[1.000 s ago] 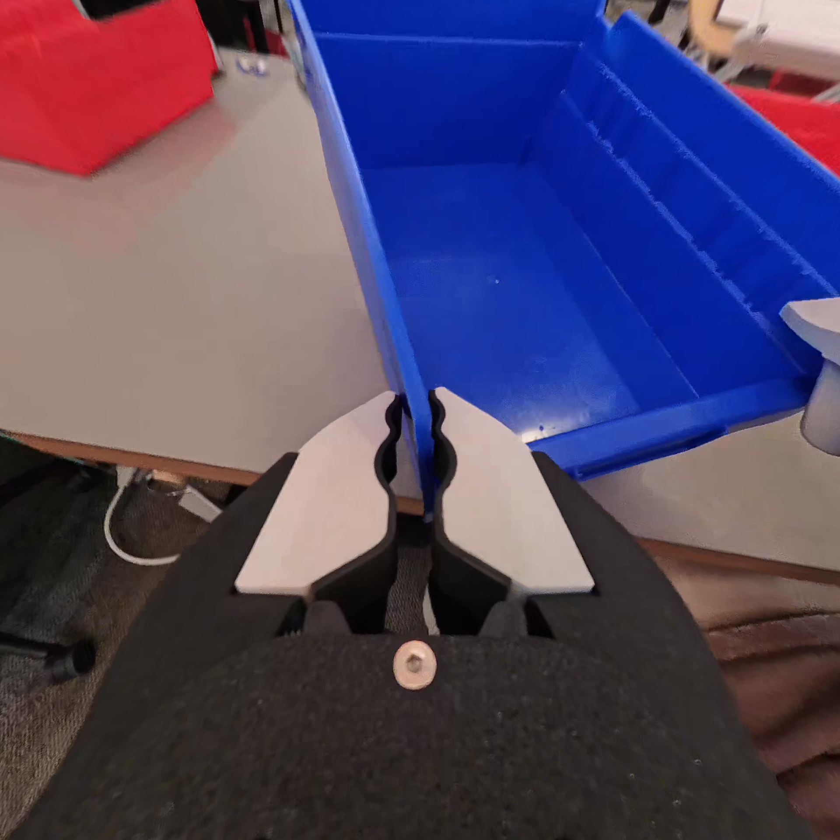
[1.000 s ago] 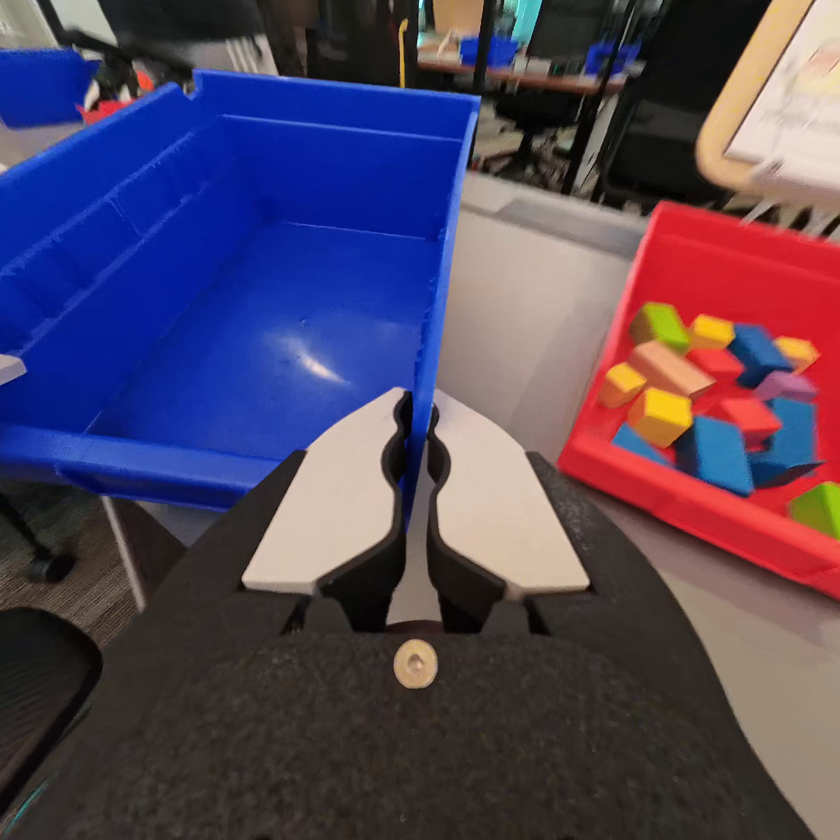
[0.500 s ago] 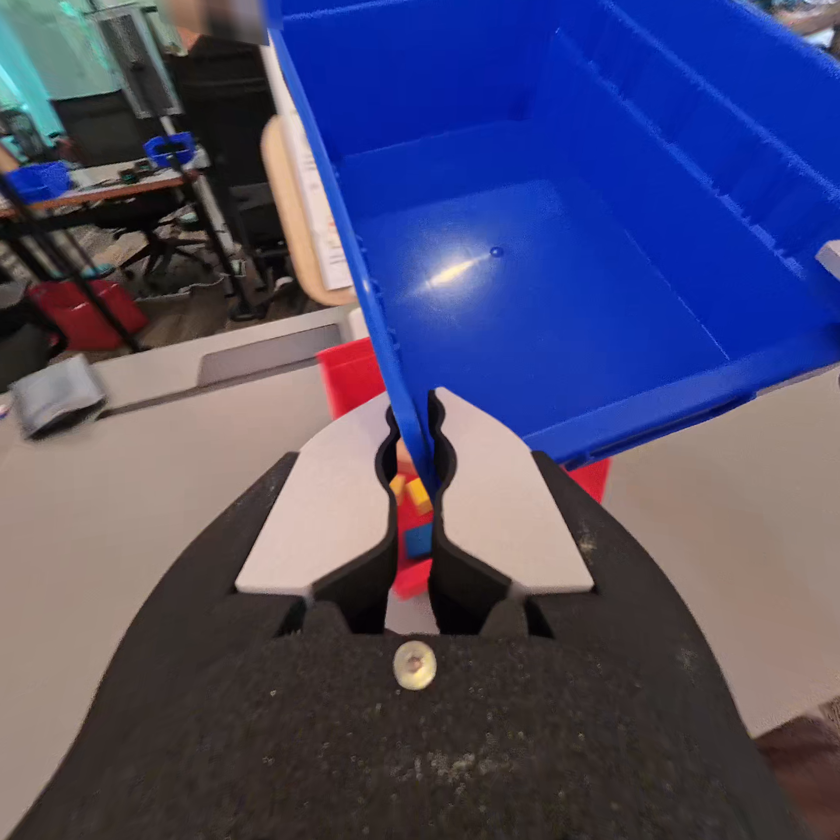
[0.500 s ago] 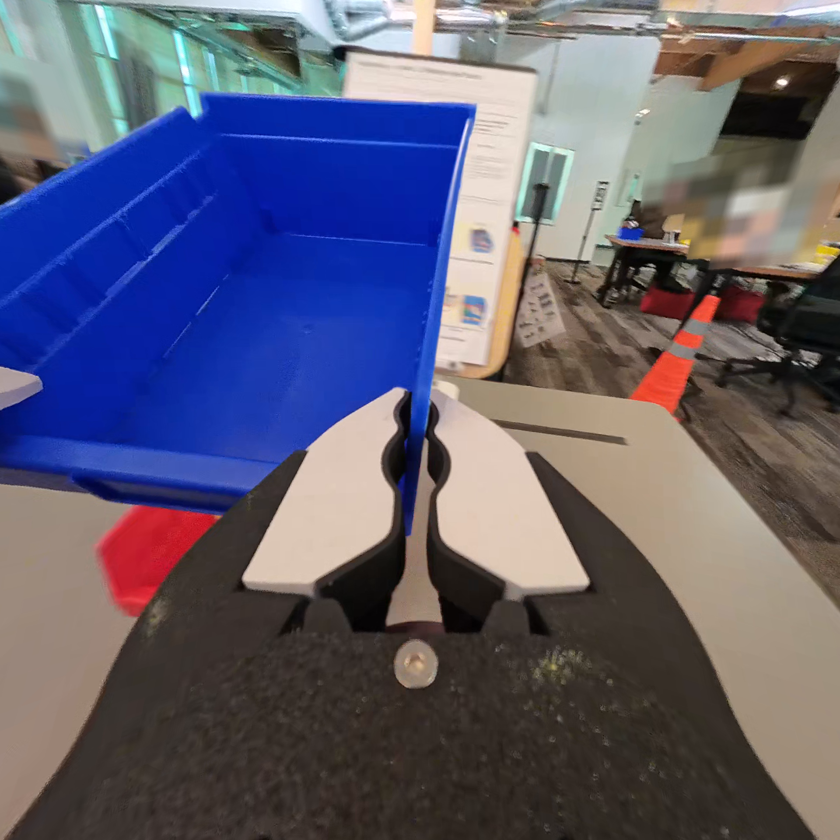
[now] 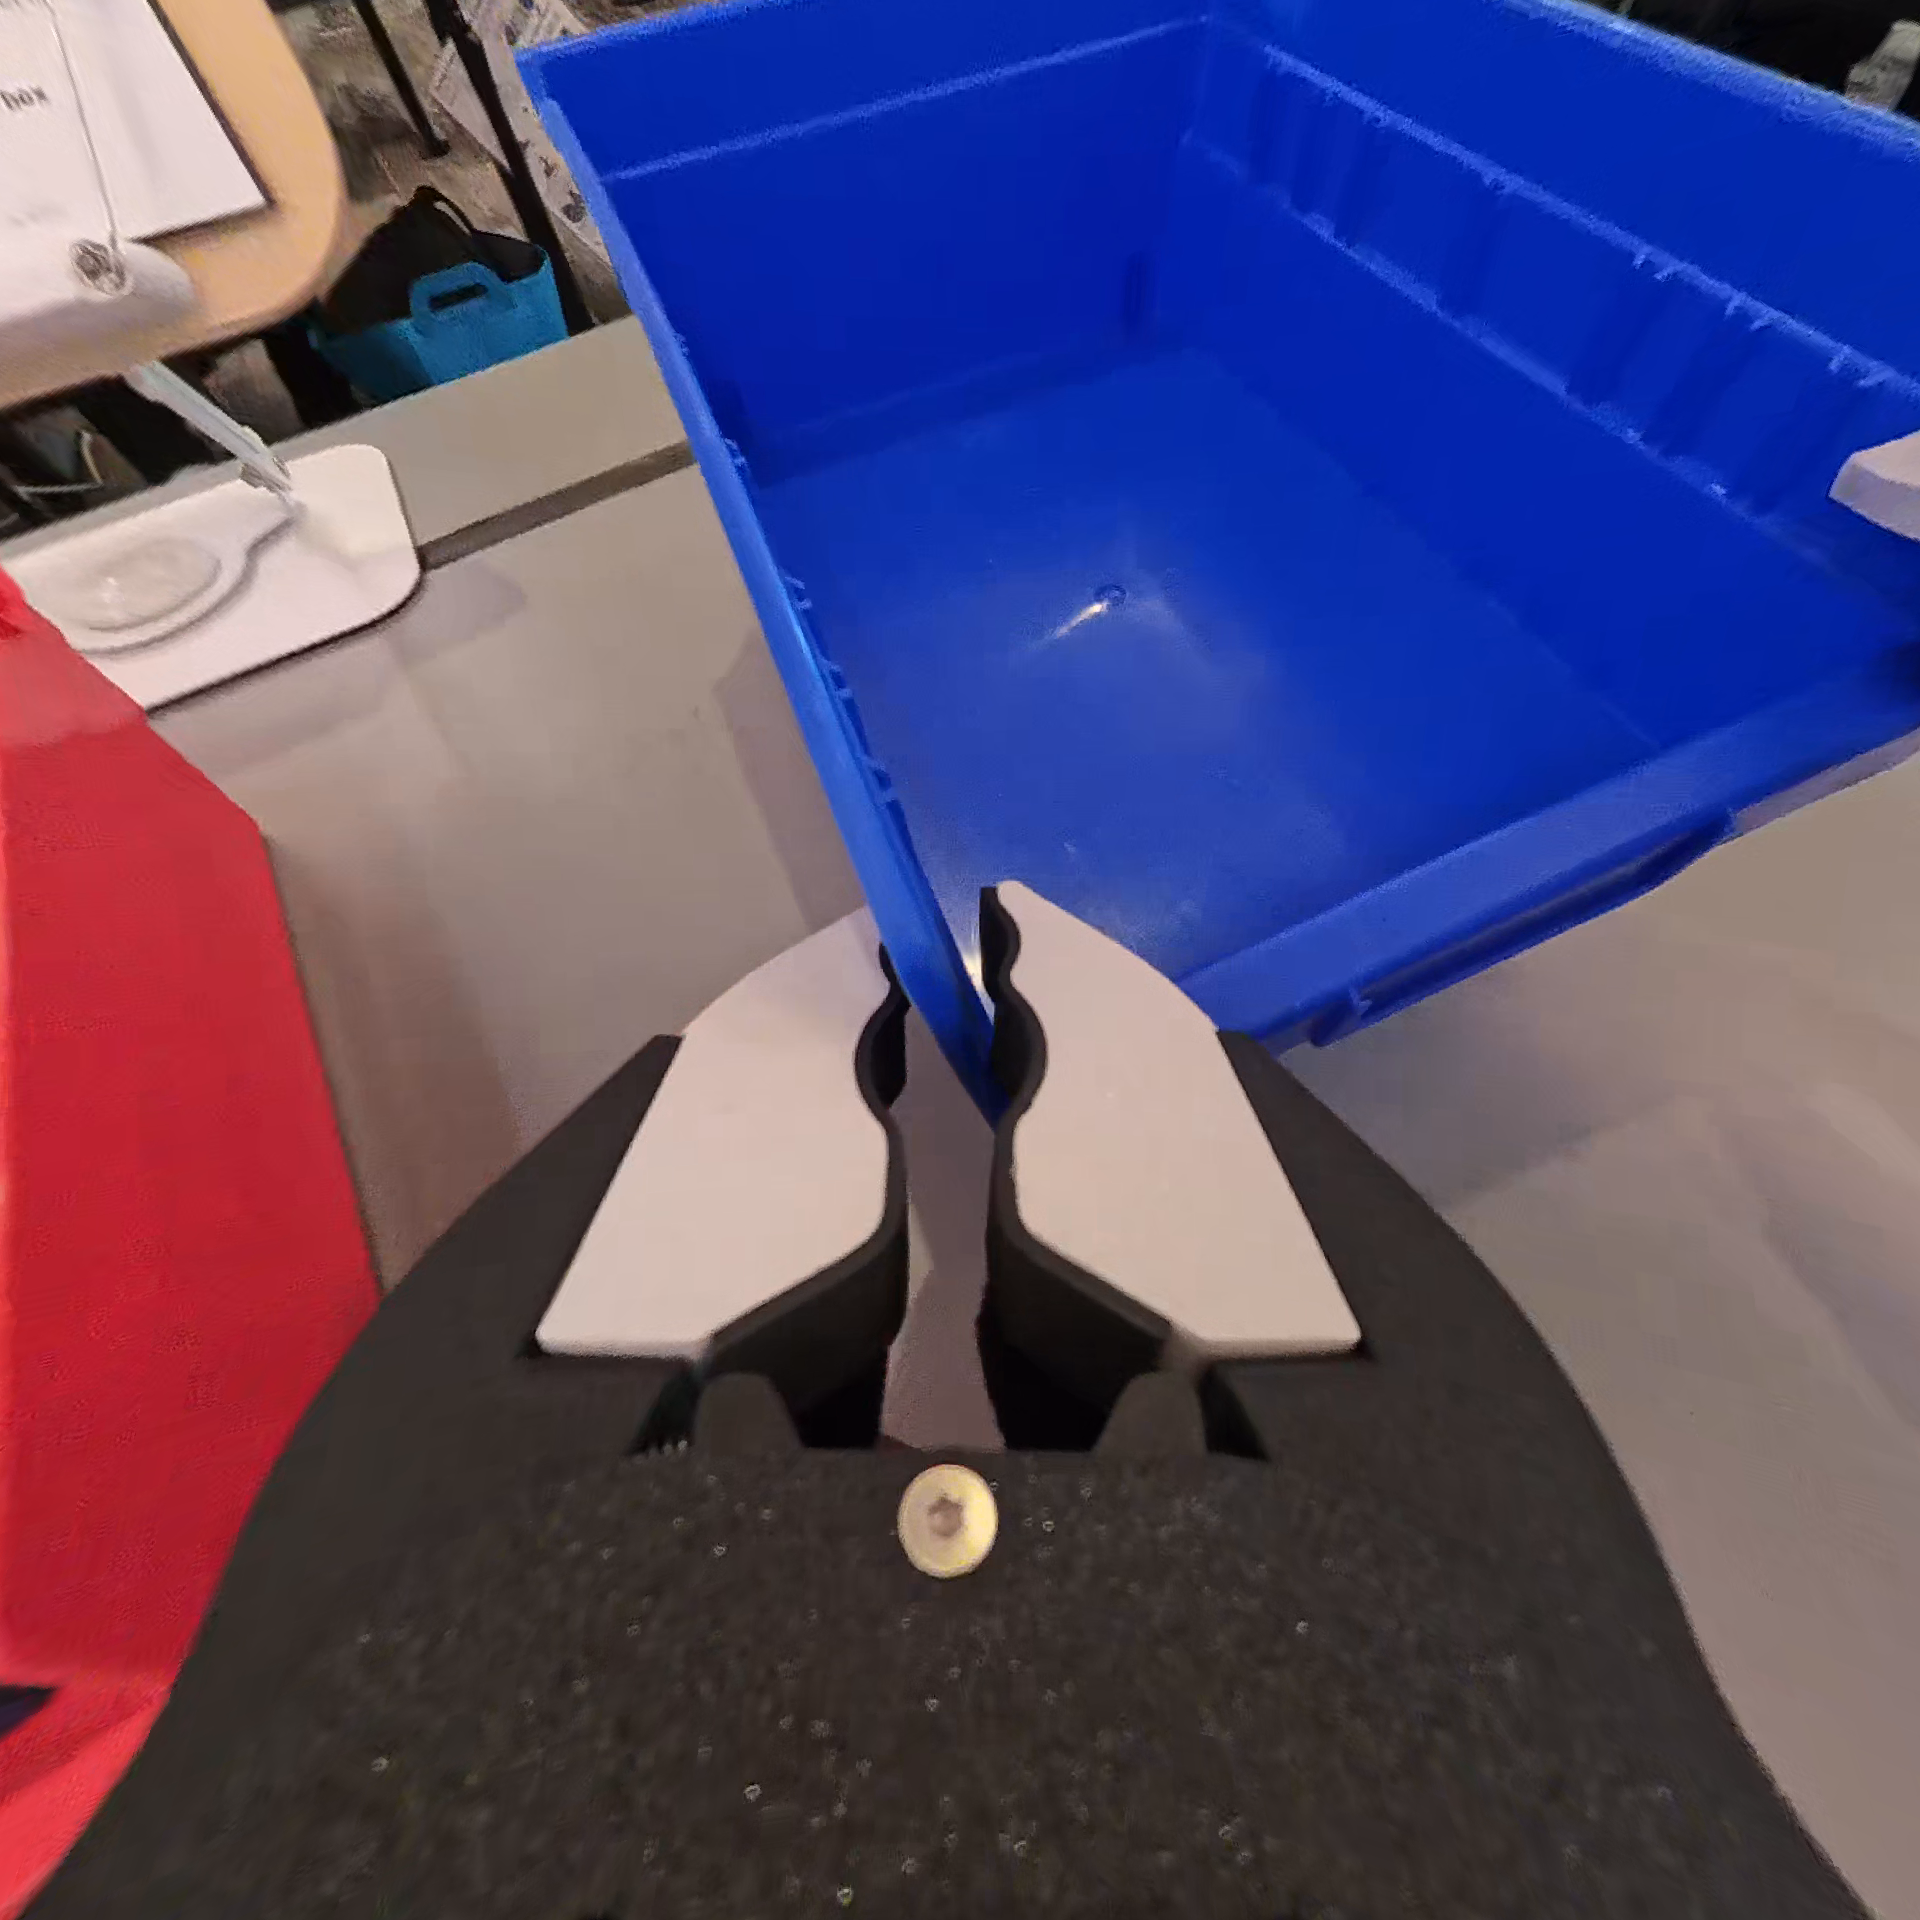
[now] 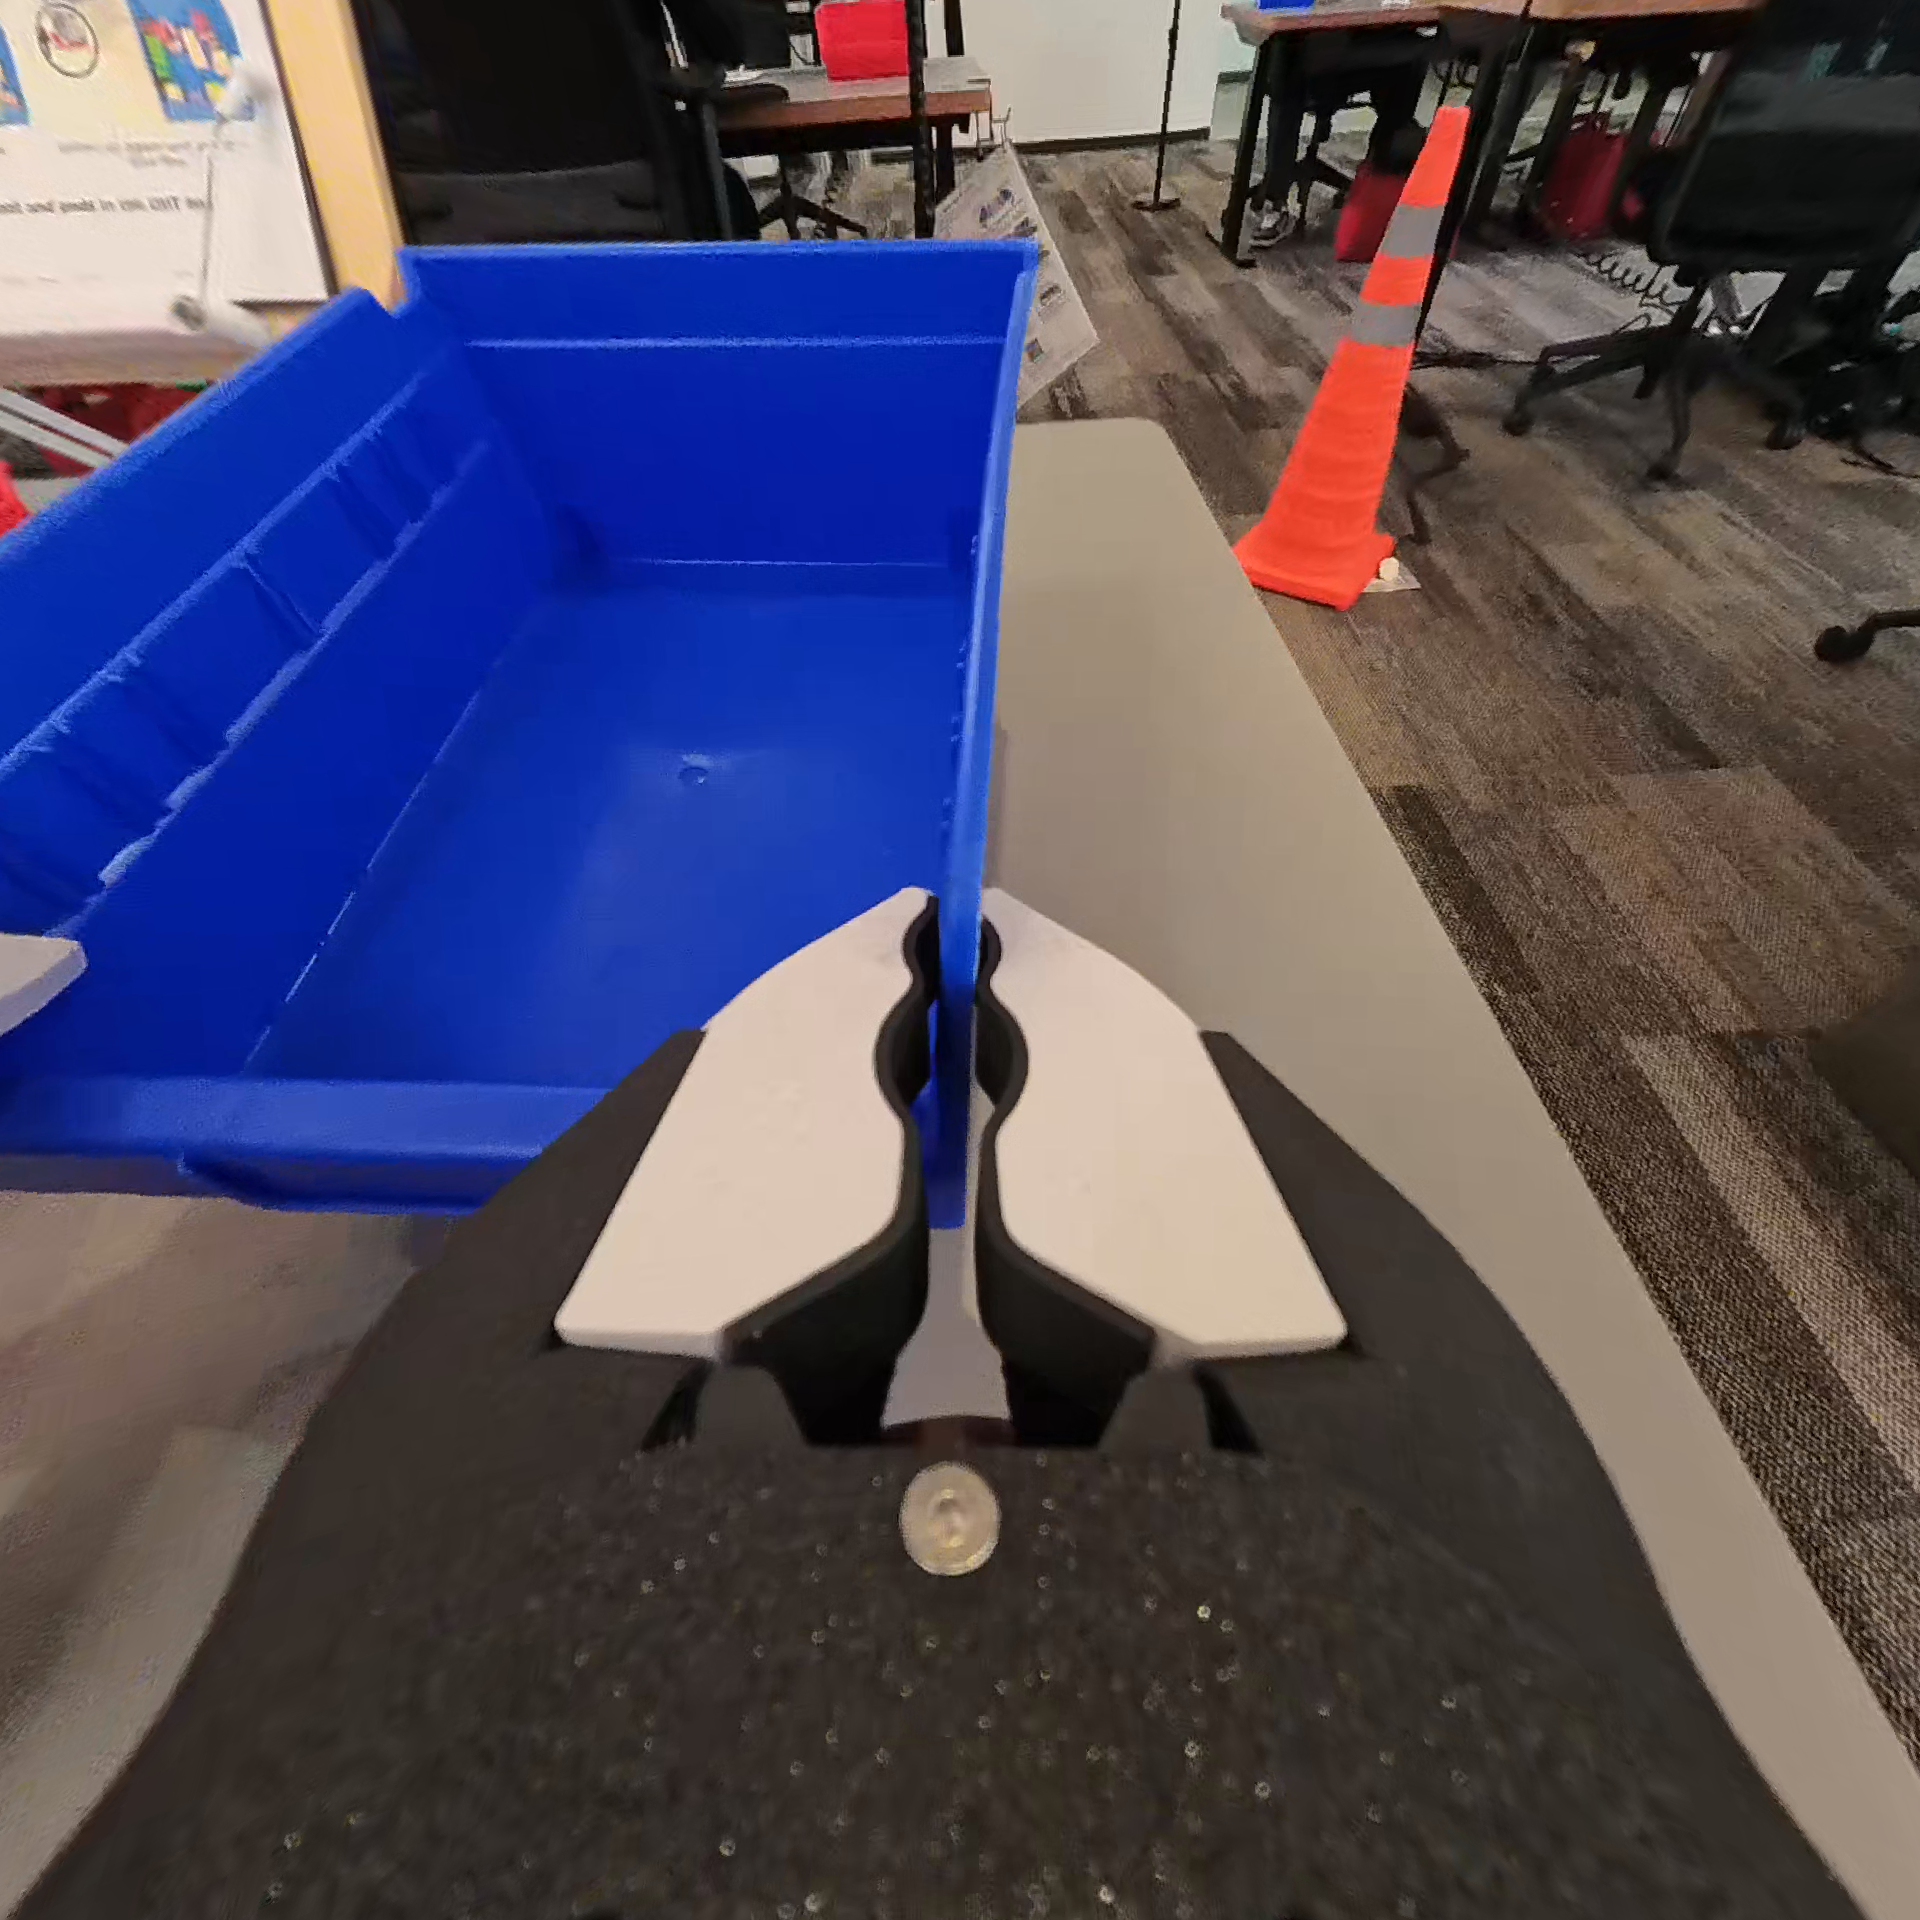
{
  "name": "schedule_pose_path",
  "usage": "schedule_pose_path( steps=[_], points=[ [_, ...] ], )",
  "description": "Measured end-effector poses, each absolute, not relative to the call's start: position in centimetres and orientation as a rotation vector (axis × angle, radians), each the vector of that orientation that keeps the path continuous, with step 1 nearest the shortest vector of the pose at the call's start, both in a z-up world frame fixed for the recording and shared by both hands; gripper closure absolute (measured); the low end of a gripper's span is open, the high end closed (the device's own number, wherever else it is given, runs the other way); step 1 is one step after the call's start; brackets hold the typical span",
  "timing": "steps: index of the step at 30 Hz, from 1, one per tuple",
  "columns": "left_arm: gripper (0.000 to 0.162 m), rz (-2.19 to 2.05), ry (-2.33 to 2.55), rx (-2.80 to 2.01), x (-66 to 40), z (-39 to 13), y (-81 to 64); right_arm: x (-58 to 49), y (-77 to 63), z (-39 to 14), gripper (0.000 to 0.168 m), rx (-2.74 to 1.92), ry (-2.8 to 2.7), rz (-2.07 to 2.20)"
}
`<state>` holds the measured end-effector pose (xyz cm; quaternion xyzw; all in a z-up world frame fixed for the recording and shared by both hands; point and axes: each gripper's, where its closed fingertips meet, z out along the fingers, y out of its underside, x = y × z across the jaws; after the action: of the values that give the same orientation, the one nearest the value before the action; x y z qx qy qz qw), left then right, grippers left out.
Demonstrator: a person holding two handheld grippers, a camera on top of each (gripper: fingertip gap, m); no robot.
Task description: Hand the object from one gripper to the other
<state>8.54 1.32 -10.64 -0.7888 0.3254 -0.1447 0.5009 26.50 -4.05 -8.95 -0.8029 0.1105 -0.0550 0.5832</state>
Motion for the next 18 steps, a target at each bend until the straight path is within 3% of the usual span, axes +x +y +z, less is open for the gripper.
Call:
schedule_pose_path(
  steps=[6, 11, 13, 15, 18],
  points=[
    [0.145, -0.456, 0.736, -2.0, 8.0, -14.2, 0.8, 26.2, -2.7, -13.2, 0.165, -1.99, 0.267, -0.05],
    [0.142, -0.582, 0.771, -2.036, 8.0, -15.0, 0.0, 26.1, -2.6, -13.7, 0.162, -1.99, 0.277, -0.016],
    [0.126, -0.71, 0.796, -2.07, 7.9, -14.0, -1.2, 26.5, -3.1, -13.4, 0.145, -1.983, 0.267, -0.08],
    [0.122, -0.944, 0.795, -2.031, 7.3, -11.1, -3.2, 26.5, -3.8, -12.0, 0.131, -1.948, 0.201, -0.142],
    [0.111, -1.299, 0.813, -1.949, 4.0, -5.9, -6.4, 26.1, -4.7, -9.4, 0.127, -1.861, 0.101, -0.262]
  ],
)
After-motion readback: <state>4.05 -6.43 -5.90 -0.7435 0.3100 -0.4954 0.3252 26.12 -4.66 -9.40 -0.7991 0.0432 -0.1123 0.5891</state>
